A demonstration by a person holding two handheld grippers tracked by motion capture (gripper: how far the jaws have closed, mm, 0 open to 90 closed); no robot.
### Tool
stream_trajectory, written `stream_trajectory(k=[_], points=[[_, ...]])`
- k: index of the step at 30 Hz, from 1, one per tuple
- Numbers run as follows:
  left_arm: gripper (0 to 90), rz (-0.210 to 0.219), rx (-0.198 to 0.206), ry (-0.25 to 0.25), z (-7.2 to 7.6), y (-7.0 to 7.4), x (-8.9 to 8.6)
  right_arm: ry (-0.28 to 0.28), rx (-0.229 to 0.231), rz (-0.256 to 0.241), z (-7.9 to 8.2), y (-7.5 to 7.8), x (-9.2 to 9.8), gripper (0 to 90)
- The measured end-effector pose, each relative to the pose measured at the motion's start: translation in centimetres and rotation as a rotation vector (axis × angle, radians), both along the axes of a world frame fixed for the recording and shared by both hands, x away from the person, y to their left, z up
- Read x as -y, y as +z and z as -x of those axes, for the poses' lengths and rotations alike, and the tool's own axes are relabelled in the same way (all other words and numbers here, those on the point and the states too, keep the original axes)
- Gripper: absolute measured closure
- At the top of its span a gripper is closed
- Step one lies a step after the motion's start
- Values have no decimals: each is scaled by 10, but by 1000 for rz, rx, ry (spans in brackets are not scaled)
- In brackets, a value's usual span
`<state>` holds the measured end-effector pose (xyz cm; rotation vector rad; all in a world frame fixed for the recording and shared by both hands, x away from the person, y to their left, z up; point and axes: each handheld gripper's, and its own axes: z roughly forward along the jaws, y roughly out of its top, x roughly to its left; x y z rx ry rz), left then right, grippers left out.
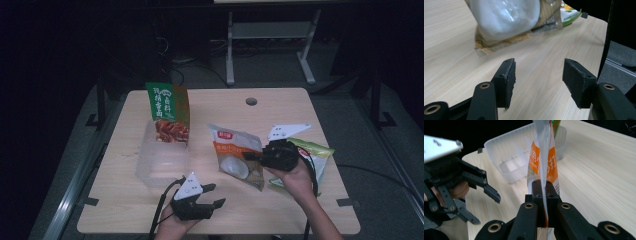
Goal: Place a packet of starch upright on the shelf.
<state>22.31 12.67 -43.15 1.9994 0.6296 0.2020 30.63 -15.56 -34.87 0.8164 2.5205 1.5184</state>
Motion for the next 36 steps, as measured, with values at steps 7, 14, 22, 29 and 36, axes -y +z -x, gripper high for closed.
stream_trajectory(k=[7, 14, 22, 29, 36], points=[[402, -11, 19, -11, 3, 2, -2, 21, 13, -6, -6, 15, -14, 898], [368, -4, 26, -16, 6, 2, 0, 54, 34, -21, -14, 35, -36, 899], [349, 9, 24, -21, 9, 2, 0, 96, 38, -36, -26, 51, -63, 899], [340, 7, 34, -27, 10, 3, -1, 119, 45, -38, -33, 56, -80, 898], [328, 7, 40, -33, 11, 2, 0, 143, 41, -42, -38, 59, -98, 898]])
